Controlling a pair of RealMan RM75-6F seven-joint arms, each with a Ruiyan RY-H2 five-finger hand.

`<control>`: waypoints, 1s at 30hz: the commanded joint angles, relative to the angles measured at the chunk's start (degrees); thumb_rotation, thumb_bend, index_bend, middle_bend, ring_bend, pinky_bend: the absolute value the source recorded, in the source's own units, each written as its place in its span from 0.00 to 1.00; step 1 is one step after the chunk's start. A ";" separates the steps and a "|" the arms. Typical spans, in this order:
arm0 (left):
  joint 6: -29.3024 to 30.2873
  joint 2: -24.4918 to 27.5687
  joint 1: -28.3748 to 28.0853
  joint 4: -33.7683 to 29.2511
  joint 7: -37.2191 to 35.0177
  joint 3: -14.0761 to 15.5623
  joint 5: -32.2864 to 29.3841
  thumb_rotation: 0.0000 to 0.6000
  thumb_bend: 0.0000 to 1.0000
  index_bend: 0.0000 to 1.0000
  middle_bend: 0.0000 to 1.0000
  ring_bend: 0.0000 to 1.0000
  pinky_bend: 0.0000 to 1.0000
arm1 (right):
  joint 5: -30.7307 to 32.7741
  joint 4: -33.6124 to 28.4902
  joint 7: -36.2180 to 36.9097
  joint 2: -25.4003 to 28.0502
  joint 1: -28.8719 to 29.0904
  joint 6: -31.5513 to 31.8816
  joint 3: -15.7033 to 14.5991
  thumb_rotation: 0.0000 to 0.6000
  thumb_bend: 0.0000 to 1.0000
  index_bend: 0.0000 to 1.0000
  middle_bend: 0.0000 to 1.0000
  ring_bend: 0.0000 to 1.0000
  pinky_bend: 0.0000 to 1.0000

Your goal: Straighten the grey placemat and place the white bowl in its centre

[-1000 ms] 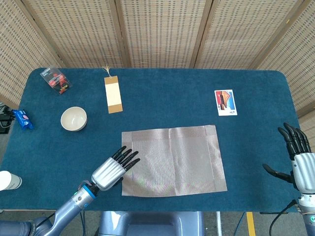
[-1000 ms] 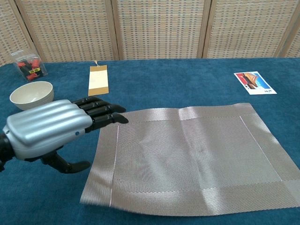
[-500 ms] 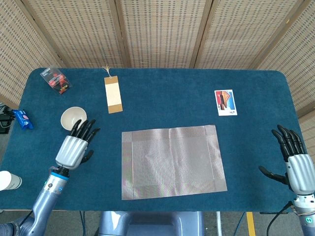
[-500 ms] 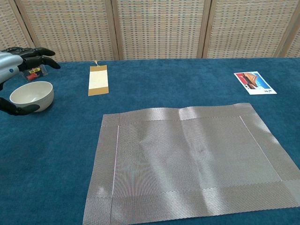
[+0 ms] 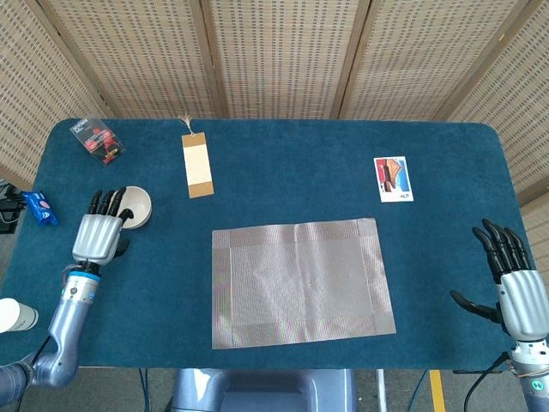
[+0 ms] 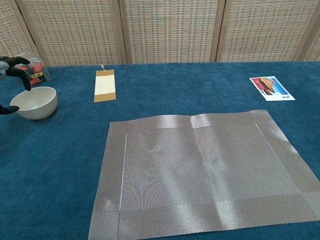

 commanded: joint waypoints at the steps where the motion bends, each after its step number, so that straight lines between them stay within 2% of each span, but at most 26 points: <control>1: -2.41 -2.01 -0.35 4.96 -1.38 -0.86 -2.54 1.00 0.31 0.37 0.00 0.00 0.00 | 0.20 0.10 0.00 -0.05 0.09 -0.24 0.03 1.00 0.12 0.07 0.00 0.00 0.00; 16: -9.86 -8.61 -2.55 21.62 -4.99 -2.59 -6.47 1.00 0.32 0.41 0.00 0.00 0.00 | 1.51 0.60 -1.49 -0.92 0.75 -2.13 0.13 1.00 0.12 0.07 0.00 0.00 0.00; 30: -14.72 -15.62 -6.69 32.66 -6.84 -3.73 -5.37 1.00 0.34 0.43 0.00 0.00 0.00 | 1.42 0.78 -2.93 -1.67 0.87 -2.15 0.09 1.00 0.12 0.07 0.00 0.00 0.00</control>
